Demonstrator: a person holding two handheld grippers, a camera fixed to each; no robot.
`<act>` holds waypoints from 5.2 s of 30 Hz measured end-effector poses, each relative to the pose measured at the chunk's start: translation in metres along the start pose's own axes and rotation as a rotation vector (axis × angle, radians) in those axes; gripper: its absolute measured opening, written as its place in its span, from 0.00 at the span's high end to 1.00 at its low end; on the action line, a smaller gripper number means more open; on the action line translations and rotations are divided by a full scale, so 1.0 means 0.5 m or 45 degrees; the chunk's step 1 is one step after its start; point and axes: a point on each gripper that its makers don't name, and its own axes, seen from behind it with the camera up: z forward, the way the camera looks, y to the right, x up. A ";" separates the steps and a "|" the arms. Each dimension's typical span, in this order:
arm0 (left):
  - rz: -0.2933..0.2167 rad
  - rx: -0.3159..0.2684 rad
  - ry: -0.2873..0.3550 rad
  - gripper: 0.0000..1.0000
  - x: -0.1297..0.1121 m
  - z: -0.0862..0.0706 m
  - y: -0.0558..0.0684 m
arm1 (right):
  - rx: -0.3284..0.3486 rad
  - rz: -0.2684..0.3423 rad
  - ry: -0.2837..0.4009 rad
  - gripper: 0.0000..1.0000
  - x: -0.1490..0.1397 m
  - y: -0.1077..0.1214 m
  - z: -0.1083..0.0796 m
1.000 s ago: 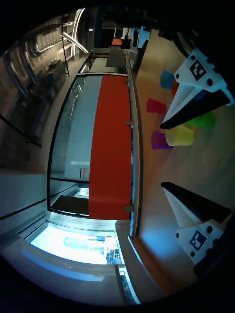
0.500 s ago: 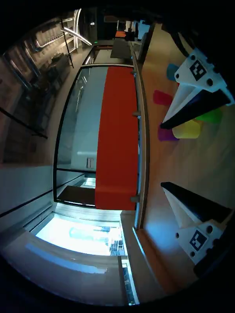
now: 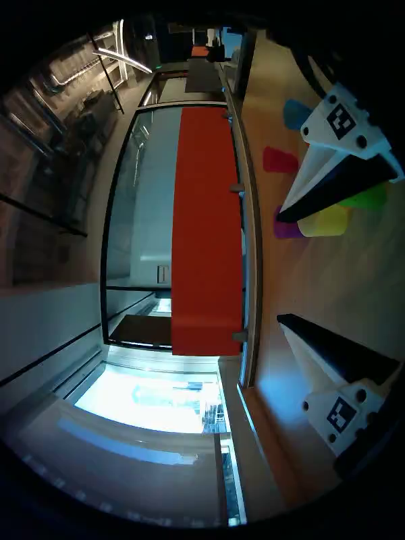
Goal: Pour water
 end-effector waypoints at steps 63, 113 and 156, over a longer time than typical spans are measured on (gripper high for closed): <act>0.025 0.036 -0.035 0.00 -0.091 0.010 -0.021 | -0.032 0.004 -0.021 0.00 -0.013 0.025 -0.021; 0.026 0.036 -0.034 0.00 -0.091 0.010 -0.020 | 0.108 0.022 0.095 0.00 -0.086 -0.063 0.047; 0.026 0.036 -0.034 0.00 -0.090 0.009 -0.019 | 0.122 0.023 0.047 0.00 -0.096 -0.076 0.048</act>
